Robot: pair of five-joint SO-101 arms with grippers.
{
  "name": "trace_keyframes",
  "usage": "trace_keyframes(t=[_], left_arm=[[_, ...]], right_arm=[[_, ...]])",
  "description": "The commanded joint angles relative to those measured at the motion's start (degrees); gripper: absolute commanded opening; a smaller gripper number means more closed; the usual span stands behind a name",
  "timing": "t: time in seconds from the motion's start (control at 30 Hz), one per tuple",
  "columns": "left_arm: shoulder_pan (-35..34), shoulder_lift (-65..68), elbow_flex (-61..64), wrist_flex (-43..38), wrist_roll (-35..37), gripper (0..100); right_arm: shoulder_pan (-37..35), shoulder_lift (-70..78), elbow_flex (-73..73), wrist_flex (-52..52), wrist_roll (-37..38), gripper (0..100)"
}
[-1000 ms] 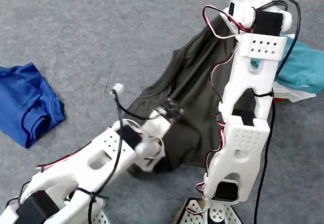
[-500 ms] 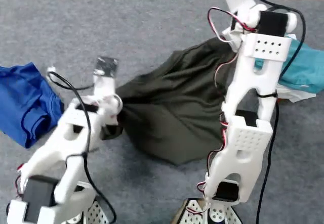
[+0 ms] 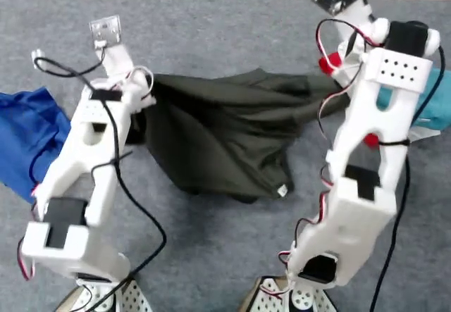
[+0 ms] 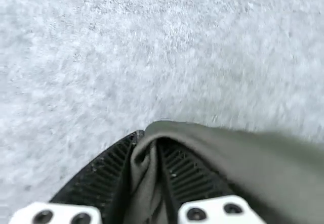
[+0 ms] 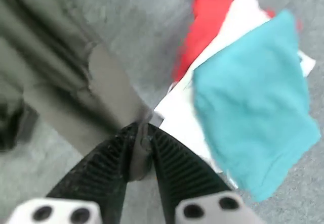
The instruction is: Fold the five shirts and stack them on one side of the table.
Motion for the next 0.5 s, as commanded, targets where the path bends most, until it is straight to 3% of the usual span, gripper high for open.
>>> trace_keyframes(t=[0.0,0.1,0.23,0.47], left_arm=[[-0.88,5.23,-14.51,6.33,6.07,12],[-1.58,12.09,-25.58,13.71,11.16,17],[-1.93,20.09,-39.56,26.55,11.34,17],[0.18,25.45,-57.93,50.46,-1.05,17]], right_arm=[[1.36,-10.68,12.09,0.88,5.54,0.5],[1.36,-16.92,20.62,-0.79,8.35,0.5],[2.15,-21.67,28.09,-8.18,7.38,0.5],[2.15,-20.09,31.25,-13.71,6.95,0.5]])
